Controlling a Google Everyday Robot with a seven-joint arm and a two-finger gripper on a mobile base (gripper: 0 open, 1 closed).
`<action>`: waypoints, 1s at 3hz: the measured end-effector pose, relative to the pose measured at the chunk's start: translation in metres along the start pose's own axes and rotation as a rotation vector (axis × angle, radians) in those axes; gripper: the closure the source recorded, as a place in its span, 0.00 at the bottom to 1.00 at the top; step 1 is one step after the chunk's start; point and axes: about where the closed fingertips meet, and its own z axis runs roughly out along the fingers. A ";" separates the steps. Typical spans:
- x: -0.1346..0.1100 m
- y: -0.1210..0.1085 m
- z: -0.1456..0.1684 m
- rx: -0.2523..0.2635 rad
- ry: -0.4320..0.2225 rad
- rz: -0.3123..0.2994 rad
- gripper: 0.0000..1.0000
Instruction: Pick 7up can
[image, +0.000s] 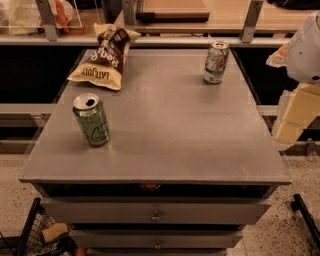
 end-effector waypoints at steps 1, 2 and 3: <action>0.000 0.000 0.000 0.000 0.000 0.000 0.00; 0.003 0.015 -0.004 0.034 -0.020 0.067 0.00; 0.023 0.006 -0.008 0.099 -0.061 0.164 0.00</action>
Offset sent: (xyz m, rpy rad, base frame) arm -0.0430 -0.0015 -0.0048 0.0830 -0.0578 -0.1777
